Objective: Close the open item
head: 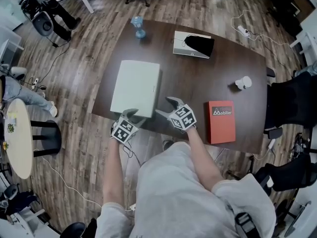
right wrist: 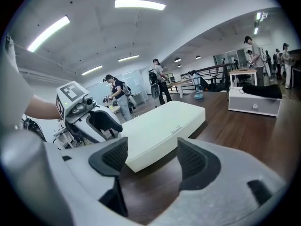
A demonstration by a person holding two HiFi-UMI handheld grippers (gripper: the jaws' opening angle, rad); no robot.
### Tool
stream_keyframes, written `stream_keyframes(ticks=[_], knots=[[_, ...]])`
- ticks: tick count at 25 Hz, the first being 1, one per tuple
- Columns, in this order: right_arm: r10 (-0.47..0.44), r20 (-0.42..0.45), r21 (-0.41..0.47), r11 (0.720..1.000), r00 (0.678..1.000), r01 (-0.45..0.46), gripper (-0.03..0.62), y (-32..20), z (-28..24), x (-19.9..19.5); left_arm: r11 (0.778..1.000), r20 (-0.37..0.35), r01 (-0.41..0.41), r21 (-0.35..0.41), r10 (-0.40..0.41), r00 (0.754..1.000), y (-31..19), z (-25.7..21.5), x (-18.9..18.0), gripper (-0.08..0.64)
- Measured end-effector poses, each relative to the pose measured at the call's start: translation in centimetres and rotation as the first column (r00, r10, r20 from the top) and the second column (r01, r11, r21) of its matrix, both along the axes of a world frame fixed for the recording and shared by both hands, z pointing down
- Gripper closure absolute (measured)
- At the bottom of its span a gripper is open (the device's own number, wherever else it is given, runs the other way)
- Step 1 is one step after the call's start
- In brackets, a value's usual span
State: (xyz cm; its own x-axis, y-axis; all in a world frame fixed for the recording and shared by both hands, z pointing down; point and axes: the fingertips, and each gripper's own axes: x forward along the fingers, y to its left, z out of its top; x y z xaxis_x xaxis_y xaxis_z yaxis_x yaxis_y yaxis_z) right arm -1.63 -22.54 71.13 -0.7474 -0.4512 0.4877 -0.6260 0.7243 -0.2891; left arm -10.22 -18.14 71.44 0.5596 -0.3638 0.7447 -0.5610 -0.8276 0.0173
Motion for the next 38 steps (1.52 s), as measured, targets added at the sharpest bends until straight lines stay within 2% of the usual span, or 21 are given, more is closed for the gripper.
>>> stream_keyframes(ticks=[2, 5, 7, 9, 11, 14, 22, 24, 29, 33, 38], knots=[[-0.004, -0.057, 0.042, 0.999, 0.998, 0.007, 0.262, 1.0, -0.5, 0.0, 0.997, -0.069, 0.081, 0.018, -0.079, 0.994, 0.6, -1.4, -0.2, 0.353], [-0.030, -0.157, 0.106, 0.993, 0.987, 0.047, 0.264, 2.4, -1.4, -0.4, 0.976, -0.164, 0.211, 0.052, -0.200, 0.966, 1.1, -3.0, -1.2, 0.353], [-0.016, -0.103, 0.107, 0.994, 0.995, 0.027, 0.264, 3.2, -2.7, -0.6, 0.955, -0.221, 0.289, 0.064, -0.269, 0.938, 1.6, -4.1, -1.6, 0.353], [0.035, -0.004, 0.087, 0.996, 0.999, -0.034, 0.265, 3.8, -4.3, -0.5, 0.932, -0.293, 0.357, 0.065, -0.324, 0.899, 2.1, -5.5, -1.8, 0.353], [0.075, 0.037, 0.086, 0.993, 0.997, -0.078, 0.265, 4.4, -5.4, -0.3, 0.906, -0.360, 0.419, 0.063, -0.371, 0.856, 2.8, -7.1, -2.3, 0.353], [0.112, 0.035, 0.098, 0.988, 0.993, -0.115, 0.267, 5.2, -6.5, -0.1, 0.859, -0.438, 0.507, 0.064, -0.433, 0.788, 3.8, -9.0, -3.5, 0.353], [0.151, 0.023, 0.079, 0.985, 0.988, -0.152, 0.282, 8.9, -7.1, 0.1, 0.740, -0.555, 0.672, 0.042, -0.542, 0.632, 7.4, -12.7, -5.7, 0.353], [0.164, 0.033, 0.090, 0.982, 0.986, -0.166, 0.290, 9.6, -7.6, 0.2, 0.722, -0.567, 0.690, 0.045, -0.551, 0.613, 8.4, -13.4, -6.0, 0.353], [0.179, 0.088, 0.135, 0.973, 0.980, -0.189, 0.310, 10.5, -9.5, 0.2, 0.692, -0.565, 0.719, 0.062, -0.570, 0.597, 10.6, -14.2, -7.0, 0.353], [0.169, 0.081, 0.135, 0.974, 0.982, -0.179, 0.311, 11.8, -9.8, 0.1, 0.661, -0.567, 0.747, 0.066, -0.592, 0.573, 12.5, -14.4, -7.8, 0.353], [0.136, 0.068, 0.136, 0.980, 0.988, -0.144, 0.316, 14.3, -9.5, 0.6, 0.649, -0.601, 0.760, 0.041, -0.591, 0.538, 14.5, -14.5, -7.3, 0.353]])
